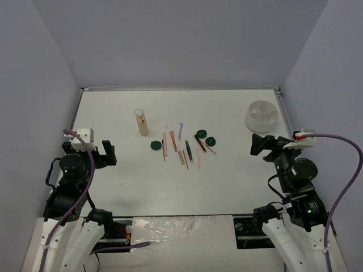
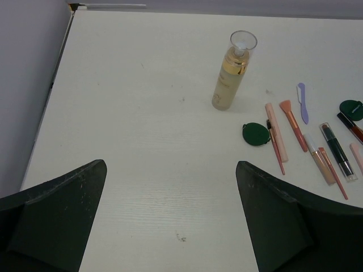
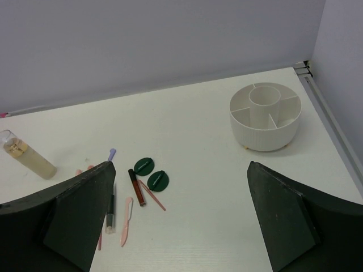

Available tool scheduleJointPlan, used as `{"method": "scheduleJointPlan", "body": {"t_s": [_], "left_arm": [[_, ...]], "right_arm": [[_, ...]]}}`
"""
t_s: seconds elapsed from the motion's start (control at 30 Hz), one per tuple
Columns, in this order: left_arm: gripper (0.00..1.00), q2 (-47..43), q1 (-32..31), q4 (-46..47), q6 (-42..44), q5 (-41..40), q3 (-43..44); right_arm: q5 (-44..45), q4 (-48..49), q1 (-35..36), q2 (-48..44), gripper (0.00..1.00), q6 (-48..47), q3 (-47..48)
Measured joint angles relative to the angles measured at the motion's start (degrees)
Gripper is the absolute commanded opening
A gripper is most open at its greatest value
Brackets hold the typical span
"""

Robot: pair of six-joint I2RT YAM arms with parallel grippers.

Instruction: Organize the makeup

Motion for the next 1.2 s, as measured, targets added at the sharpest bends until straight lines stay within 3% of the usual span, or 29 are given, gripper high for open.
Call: {"method": "scheduleJointPlan", "body": {"t_s": [0.43,0.77,1.0,1.13,1.2], "left_arm": [[0.97,0.4,0.0,-0.1,-0.5,0.1,0.0],[0.97,9.7,0.0,-2.7,-2.3,0.1,4.1],[0.97,16.7,0.0,-1.2,-2.2,0.3,11.8],[0.97,17.7,0.0,0.0,-1.6,0.0,12.0],[0.97,17.8,0.0,0.7,-1.3,-0.3,11.1]], "right_arm": [[-8.9,-0.5,0.0,7.3,1.0,1.2,0.0],[-16.8,-1.6,0.3,29.8,0.97,2.5,6.9],[-19.0,0.6,2.8,48.1,0.82,2.5,11.8],[-18.5,2.7,3.0,55.4,0.75,2.5,12.5],[-17.8,4.1,3.0,59.0,0.66,2.6,13.1]]}}
